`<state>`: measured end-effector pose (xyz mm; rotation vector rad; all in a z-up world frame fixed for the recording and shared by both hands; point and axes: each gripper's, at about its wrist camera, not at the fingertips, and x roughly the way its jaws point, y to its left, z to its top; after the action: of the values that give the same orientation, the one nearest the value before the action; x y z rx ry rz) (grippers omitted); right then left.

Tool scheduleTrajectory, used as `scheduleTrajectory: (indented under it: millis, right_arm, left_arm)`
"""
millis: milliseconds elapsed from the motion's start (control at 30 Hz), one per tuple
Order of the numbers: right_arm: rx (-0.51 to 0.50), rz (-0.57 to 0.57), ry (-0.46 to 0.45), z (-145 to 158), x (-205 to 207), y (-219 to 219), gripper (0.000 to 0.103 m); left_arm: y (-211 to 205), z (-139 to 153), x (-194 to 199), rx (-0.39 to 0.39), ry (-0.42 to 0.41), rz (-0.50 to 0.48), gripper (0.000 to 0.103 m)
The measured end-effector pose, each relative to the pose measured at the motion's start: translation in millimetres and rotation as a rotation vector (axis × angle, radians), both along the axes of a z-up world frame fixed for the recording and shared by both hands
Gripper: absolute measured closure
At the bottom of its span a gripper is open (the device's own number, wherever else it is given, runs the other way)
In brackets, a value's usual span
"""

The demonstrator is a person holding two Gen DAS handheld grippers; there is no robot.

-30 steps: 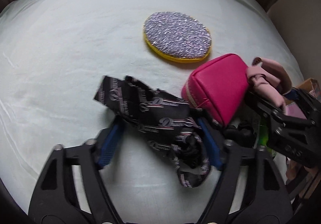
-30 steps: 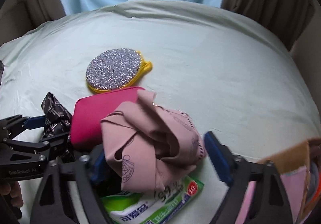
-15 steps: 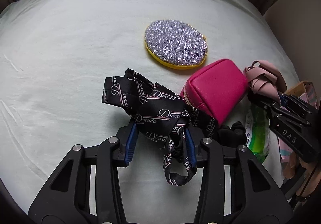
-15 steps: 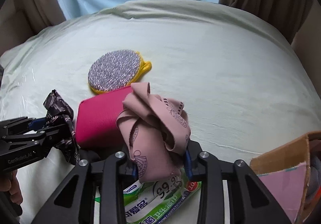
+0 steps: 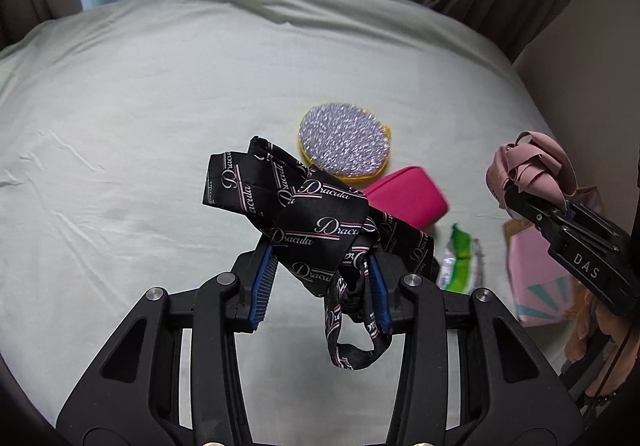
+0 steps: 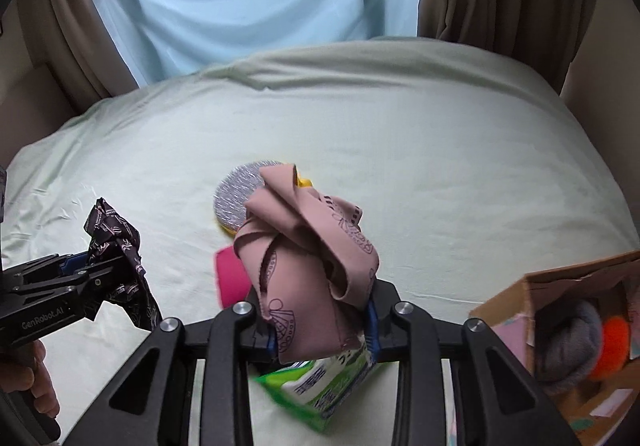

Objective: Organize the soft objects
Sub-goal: 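Lift and carry the black ribbon and pink strap over the pink box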

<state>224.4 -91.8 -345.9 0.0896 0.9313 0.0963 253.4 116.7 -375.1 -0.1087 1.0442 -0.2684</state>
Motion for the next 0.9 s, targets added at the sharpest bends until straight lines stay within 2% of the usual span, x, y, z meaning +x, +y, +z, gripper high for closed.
scheduleTrajectory:
  millis: [233, 400, 500, 700, 900]
  right_arm:
    - [0.046, 0.0, -0.025, 68, -27, -2, 0.074]
    - [0.085, -0.003, -0.05, 124, -50, -19, 0.074]
    - [0.094, 0.0, -0.064, 147, -65, -33, 0.074]
    - [0.084, -0.011, -0.095, 189, -100, -79, 0.074]
    - [0.064, -0.029, -0.077, 200, -123, -138, 0.074]
  left_arm:
    - [-1, 73, -33, 0.007, -0.02, 0.026, 0.066]
    - [-8, 127, -61, 0.014, -0.038, 0.057, 0.066]
    - [-19, 155, -75, 0.007, -0.05, 0.075, 0.066]
    - [-74, 193, -98, -0.001, -0.079, 0.05, 0.066]
    - [-151, 206, -115, -0.031, -0.087, 0.023, 0.066]
